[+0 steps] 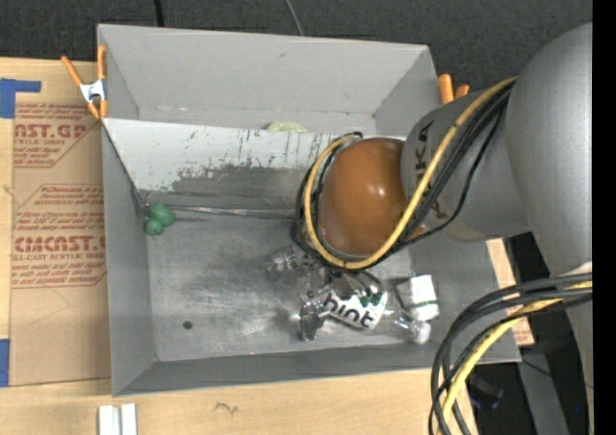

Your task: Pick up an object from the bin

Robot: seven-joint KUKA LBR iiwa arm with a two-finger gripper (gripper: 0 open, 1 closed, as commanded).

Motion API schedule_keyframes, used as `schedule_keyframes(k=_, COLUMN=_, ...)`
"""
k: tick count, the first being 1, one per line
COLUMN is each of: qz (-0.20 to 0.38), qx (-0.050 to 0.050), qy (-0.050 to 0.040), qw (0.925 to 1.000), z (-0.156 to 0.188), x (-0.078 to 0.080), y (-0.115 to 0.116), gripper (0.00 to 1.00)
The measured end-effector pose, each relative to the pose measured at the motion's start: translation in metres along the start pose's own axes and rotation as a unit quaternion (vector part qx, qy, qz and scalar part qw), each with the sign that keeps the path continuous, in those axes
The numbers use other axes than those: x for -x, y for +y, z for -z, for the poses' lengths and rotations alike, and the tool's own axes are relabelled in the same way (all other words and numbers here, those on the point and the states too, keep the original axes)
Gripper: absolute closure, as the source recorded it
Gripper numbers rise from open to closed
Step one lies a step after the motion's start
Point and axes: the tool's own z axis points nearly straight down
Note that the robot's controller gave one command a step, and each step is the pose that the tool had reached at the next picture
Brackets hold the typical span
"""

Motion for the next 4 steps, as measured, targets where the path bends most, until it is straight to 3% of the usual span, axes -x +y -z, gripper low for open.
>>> schedule_keyframes(k=1, qz=-0.082, qx=0.001, qy=0.001, qw=0.9966, z=0.018, x=0.01, y=0.016, gripper=0.0)
schedule_keyframes(k=2, qz=-0.05, qx=0.001, qy=0.0001, qw=0.9988, z=0.045, x=0.018, y=-0.002, gripper=0.0)
schedule_keyframes(k=3, qz=0.082, qx=0.0, qy=-0.0011, qw=0.9966, z=0.053, x=0.013, y=-0.021, gripper=0.0)
schedule_keyframes(k=4, qz=0.022, qx=0.0, qy=-0.0012, qw=0.9998, z=0.043, x=0.015, y=-0.044, gripper=0.0)
